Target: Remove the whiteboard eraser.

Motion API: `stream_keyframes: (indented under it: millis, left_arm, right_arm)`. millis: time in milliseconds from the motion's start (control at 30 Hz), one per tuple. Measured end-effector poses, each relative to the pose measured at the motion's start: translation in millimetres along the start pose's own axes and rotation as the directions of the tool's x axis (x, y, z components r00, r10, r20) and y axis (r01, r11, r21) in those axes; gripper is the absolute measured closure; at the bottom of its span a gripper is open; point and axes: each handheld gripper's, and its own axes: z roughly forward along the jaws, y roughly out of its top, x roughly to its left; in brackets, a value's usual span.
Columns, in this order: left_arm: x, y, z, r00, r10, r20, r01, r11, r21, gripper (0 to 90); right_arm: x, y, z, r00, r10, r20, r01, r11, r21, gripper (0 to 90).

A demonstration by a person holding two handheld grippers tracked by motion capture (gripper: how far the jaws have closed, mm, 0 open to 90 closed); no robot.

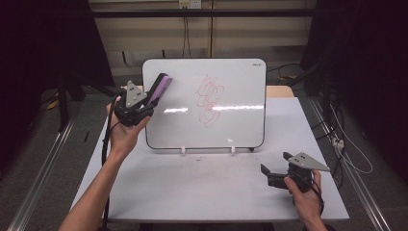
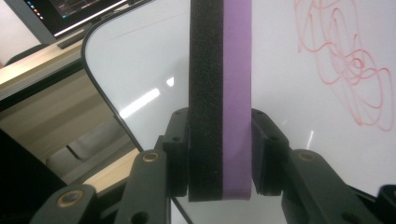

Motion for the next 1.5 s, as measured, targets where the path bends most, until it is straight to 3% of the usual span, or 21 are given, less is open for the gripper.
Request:
stream_keyframes:
  millis: [333,400,533,767,1067,1300,1500]
  left_arm:
    - [-6.6,-6.6,-4.5,0.9978,-0.047,0.047,0.049,0.998,-0.042,64.1]
    - [-9.5,-8.6,-7.9,0.9931,-0.085,0.081,0.09,0.9944,-0.057,64.1]
    - [-17.6,-12.2,-11.8,0.9884,-0.114,0.1,0.121,0.9904,-0.067,64.1]
    - [-27.8,-15.6,-19.7,0.9833,-0.127,0.131,0.138,0.9869,-0.083,64.1]
    - [-43.2,-22.7,-26.0,0.9815,-0.118,0.151,0.131,0.9881,-0.081,64.1]
    - [-55.4,-27.5,-30.9,0.9725,-0.14,0.186,0.157,0.9841,-0.083,64.0]
    - [-65.2,-32.1,-30.8,0.9687,-0.134,0.209,0.151,0.9863,-0.067,64.0]
  right_arm:
    - [-0.6,0.7,3.8,0.9999,0.017,-0.003,-0.017,1.0,0.004,4.4]
    - [0.5,0.9,4.1,0.9999,0.014,-0.004,-0.014,1.0,0.005,4.4]
    - [2.3,1.3,5.8,0.9999,0.008,-0.014,-0.008,1.0,0.005,4.4]
    - [3.6,1.9,6.8,0.9996,0.007,-0.026,-0.007,1.0,0.001,4.4]
    - [5.3,2.0,4.0,0.9993,0.009,-0.036,-0.01,1.0,-0.009,4.4]
    - [6.2,1.9,2.3,0.9987,0.013,-0.049,-0.013,1.0,-0.019,4.4]
    - [9.0,2.8,3.3,0.9981,0.015,-0.06,-0.016,1.0,-0.02,4.3]
